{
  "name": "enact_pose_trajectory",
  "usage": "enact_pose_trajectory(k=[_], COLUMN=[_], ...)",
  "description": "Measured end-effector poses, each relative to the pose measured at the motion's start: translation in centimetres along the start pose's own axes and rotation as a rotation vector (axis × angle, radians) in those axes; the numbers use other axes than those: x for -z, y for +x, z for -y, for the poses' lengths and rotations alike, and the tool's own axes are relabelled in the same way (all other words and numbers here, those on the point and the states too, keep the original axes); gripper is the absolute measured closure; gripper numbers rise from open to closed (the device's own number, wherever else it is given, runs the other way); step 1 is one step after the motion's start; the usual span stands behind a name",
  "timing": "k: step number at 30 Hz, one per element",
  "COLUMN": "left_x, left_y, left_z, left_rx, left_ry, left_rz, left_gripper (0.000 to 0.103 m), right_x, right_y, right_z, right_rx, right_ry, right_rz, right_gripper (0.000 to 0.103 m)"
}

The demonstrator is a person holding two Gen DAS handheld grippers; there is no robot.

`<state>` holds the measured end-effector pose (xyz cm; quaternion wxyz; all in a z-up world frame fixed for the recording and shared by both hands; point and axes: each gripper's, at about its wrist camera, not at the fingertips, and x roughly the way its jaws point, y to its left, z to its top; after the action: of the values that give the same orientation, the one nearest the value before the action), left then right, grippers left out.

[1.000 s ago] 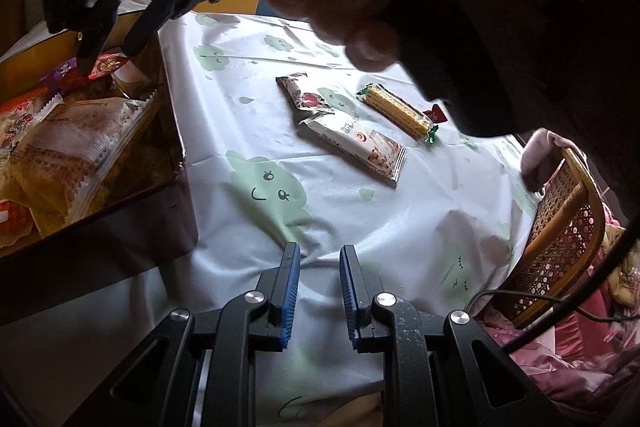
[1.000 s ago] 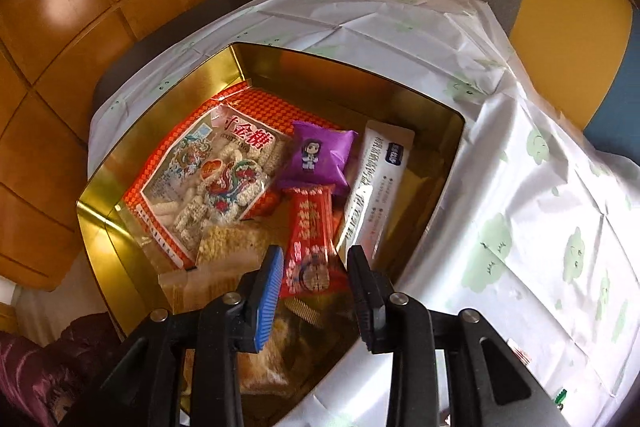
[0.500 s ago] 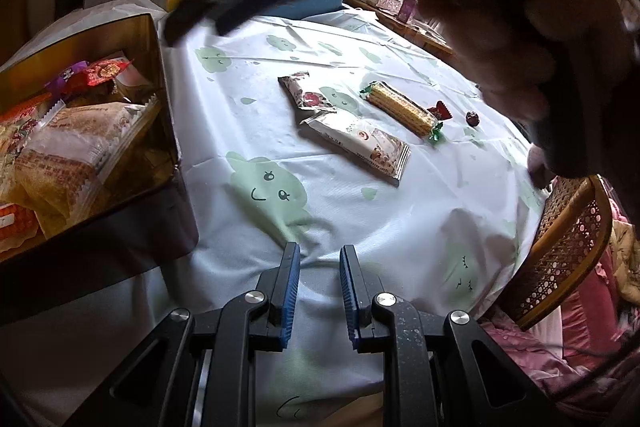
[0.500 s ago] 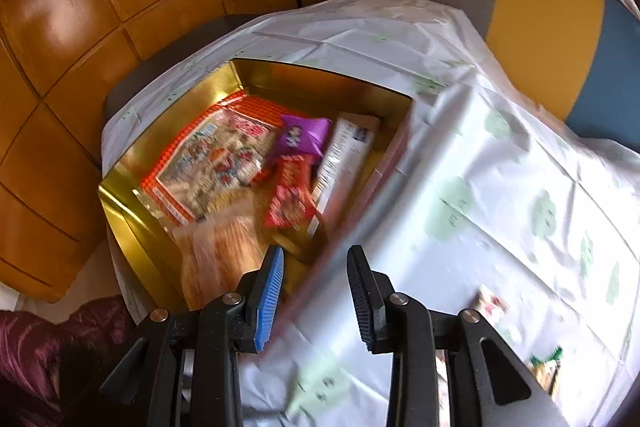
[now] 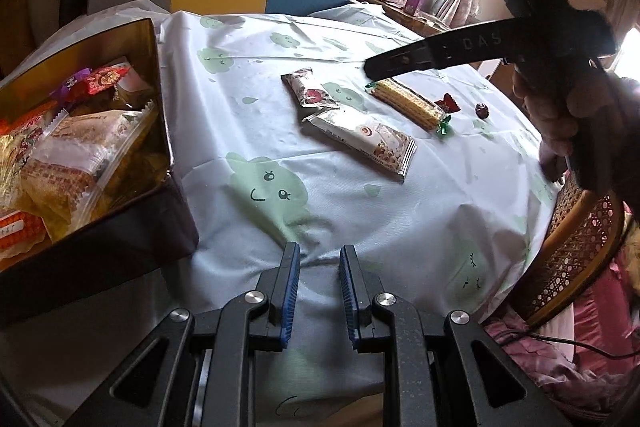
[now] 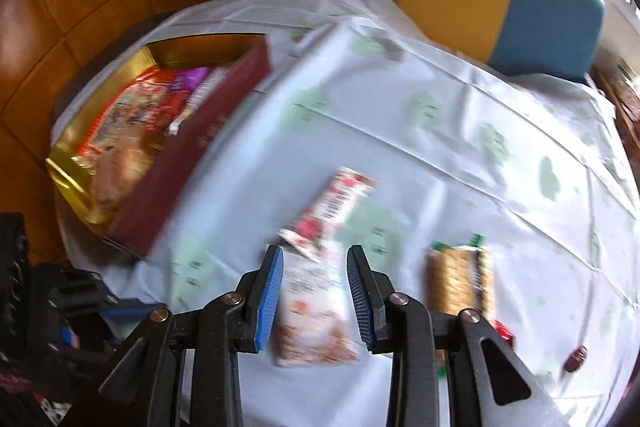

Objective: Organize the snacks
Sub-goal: 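Move the open right gripper back over the snacks on the table, then grasp the small red wrapped candy with the right gripper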

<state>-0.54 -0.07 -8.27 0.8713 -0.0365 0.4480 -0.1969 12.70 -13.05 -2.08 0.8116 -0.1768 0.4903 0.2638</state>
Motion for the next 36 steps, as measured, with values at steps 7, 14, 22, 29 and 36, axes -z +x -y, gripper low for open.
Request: enact_pose_trajectory(k=[7, 14, 22, 29, 36], left_x=[-0.2, -0.9, -5.0, -8.9, -10.8], left_y=[0.2, 0.2, 0.3, 3.7, 6.2], left_z=[0.4, 1.3, 2.5, 2.5, 2.6], left_rx=[-0.032, -0.100, -0.018, -0.054, -0.102], left_ry=[0.011, 0.012, -0.073, -0.211, -0.336], left_rz=[-0.008, -0.047, -0.065, -0.125, -0.156], left_gripper=[0.082, 0.082, 0.082, 0.078, 0.056], right_x=[1.5, 3.3, 3.9, 3.8, 3.6], right_y=[-0.7, -0.6, -1.1, -1.4, -1.5], right_z=[6.3, 13.5, 15.2, 15.3, 14.8], right_rx=[0.130, 0.237, 0.237, 0.207, 0.203], right_ry=[0.136, 0.451, 0.550, 0.574, 0.557], right_rz=[0.031, 0.010, 0.008, 0.030, 0.034], right_gripper=[0.070, 0.070, 0.070, 0.070, 0.070])
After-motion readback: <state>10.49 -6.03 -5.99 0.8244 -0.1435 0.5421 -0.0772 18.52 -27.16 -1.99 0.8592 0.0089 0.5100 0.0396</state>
